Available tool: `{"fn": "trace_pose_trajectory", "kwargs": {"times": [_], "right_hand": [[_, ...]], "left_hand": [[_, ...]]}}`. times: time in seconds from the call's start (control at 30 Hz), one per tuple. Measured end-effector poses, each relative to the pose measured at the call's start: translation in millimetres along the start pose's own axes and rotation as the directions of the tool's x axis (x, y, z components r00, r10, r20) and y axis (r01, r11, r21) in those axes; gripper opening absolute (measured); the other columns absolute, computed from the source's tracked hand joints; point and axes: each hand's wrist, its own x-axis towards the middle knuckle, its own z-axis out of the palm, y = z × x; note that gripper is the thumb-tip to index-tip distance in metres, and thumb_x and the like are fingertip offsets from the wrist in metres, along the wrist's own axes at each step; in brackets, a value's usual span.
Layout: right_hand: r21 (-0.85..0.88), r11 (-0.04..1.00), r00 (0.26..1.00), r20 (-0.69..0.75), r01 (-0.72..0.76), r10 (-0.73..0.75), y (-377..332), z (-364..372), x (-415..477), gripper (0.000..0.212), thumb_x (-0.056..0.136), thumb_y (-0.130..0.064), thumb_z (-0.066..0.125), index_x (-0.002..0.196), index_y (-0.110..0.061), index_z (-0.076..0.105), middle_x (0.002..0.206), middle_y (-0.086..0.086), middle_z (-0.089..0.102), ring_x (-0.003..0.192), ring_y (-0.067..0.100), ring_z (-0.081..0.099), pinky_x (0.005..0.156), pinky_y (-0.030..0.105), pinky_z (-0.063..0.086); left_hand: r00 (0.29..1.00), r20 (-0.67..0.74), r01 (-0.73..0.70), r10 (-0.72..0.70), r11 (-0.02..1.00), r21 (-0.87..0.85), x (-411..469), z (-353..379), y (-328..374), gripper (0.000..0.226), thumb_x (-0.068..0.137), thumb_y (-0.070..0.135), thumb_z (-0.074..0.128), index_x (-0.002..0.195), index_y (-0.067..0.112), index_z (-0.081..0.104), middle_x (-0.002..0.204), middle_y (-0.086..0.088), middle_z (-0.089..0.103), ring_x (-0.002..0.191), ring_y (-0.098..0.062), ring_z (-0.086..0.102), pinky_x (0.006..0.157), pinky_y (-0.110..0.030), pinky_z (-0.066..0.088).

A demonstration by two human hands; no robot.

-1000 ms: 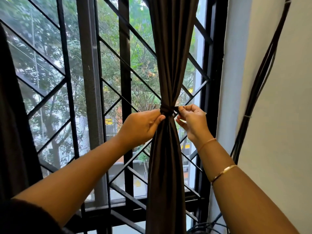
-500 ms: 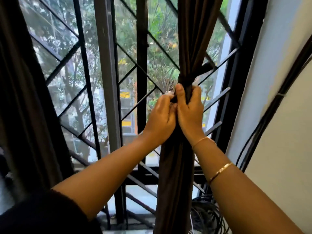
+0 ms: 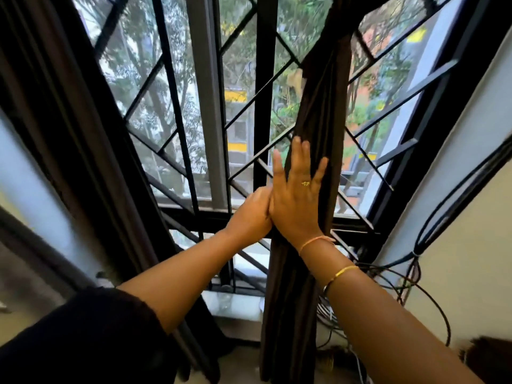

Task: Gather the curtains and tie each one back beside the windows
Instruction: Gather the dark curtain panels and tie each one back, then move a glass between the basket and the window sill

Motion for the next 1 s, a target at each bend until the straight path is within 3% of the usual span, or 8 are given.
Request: {"fn": "trace_pose_trajectory", "kwargs": {"times": [0.1,0.37,0.5,0.6,0.67,0.77,0.87,1.0], "right_hand": [[0.058,0.995,0.987,0.133,0.083,-0.09,-20,10,-31,0.058,0.081,-0.01,0.036,0.138,-0.005,0.043,0.146,0.025,0.035,0.137,0.039,0.029,0.107,0.061,0.014],[0.113,0.99,0.827,0.547,0.079,-0.128,-102,31,-72,0.069,0.069,-0.02,0.072,0.132,-0.001,0.051,0.145,0.027,0.035,0.137,0.041,0.03,0.107,0.062,0.015],[0.23,0.972,0.71,0.691,-0.039,-0.135,-171,44,-73,0.059,0.088,-0.016,0.045,0.144,-0.006,0.031,0.155,0.024,0.005,0.145,0.039,0.0,0.11,0.057,-0.014],[0.247,0.963,0.646,0.753,-0.105,-0.123,-219,57,-76,0.059,0.091,-0.018,0.039,0.147,-0.009,0.022,0.156,0.022,-0.004,0.145,0.034,-0.007,0.112,0.056,-0.011],[0.243,0.957,0.62,0.778,-0.16,-0.095,-249,62,-78,0.059,0.091,-0.018,0.042,0.146,-0.01,0.023,0.156,0.022,-0.001,0.146,0.033,-0.003,0.114,0.056,-0.004],[0.244,0.944,0.57,0.818,-0.223,-0.077,-282,70,-84,0.058,0.089,-0.015,0.044,0.143,-0.01,0.026,0.156,0.023,0.001,0.146,0.032,0.002,0.115,0.055,0.001],[0.241,0.92,0.508,0.86,-0.309,-0.054,-305,77,-89,0.052,0.09,-0.018,0.047,0.139,-0.01,0.032,0.155,0.023,0.003,0.145,0.032,0.004,0.115,0.055,0.005],[0.234,0.892,0.438,0.898,-0.386,-0.046,-331,90,-99,0.045,0.09,-0.019,0.047,0.134,-0.01,0.038,0.155,0.02,0.008,0.144,0.033,0.011,0.115,0.055,0.009]], "left_hand": [[0.988,0.106,0.089,-0.11,0.978,0.189,-18,-1,-35,0.029,0.092,0.009,0.042,0.121,0.01,0.048,0.123,-0.01,0.048,0.115,-0.028,0.045,0.096,-0.041,0.039],[0.827,-0.048,0.561,-0.56,0.822,0.097,-73,-62,-144,0.07,0.091,0.017,0.052,0.149,0.013,0.013,0.155,-0.018,0.009,0.141,-0.033,0.019,0.114,-0.041,0.022],[0.796,0.109,0.429,-0.595,0.683,0.591,-115,-98,-200,0.084,0.085,0.045,0.058,0.149,0.02,0.009,0.153,-0.025,-0.013,0.141,-0.045,-0.005,0.114,-0.047,0.011],[0.749,0.096,0.434,-0.656,0.595,0.677,-143,-122,-233,0.091,0.084,0.046,0.059,0.149,0.024,0.0,0.149,-0.032,-0.015,0.138,-0.049,0.008,0.112,-0.047,0.018],[0.713,0.065,0.548,-0.698,0.612,0.57,-157,-141,-253,0.094,0.086,0.036,0.06,0.147,0.032,-0.011,0.15,-0.031,-0.015,0.134,-0.048,0.024,0.107,-0.044,0.029],[0.717,-0.074,0.697,-0.693,0.708,0.117,-168,-165,-276,0.094,0.087,0.011,0.061,0.148,0.023,-0.01,0.154,-0.023,0.001,0.14,-0.037,0.021,0.111,-0.041,0.028],[0.63,-0.23,0.691,-0.742,0.67,-0.27,-168,-190,-294,0.077,0.087,-0.003,0.055,0.147,0.006,0.007,0.149,-0.022,0.027,0.135,-0.034,0.033,0.11,-0.046,0.029],[0.486,-0.404,0.644,-0.775,0.63,-0.434,-165,-217,-315,0.057,0.088,-0.004,0.052,0.139,-0.003,0.027,0.132,-0.026,0.049,0.125,-0.038,0.045,0.109,-0.047,0.031]]}}
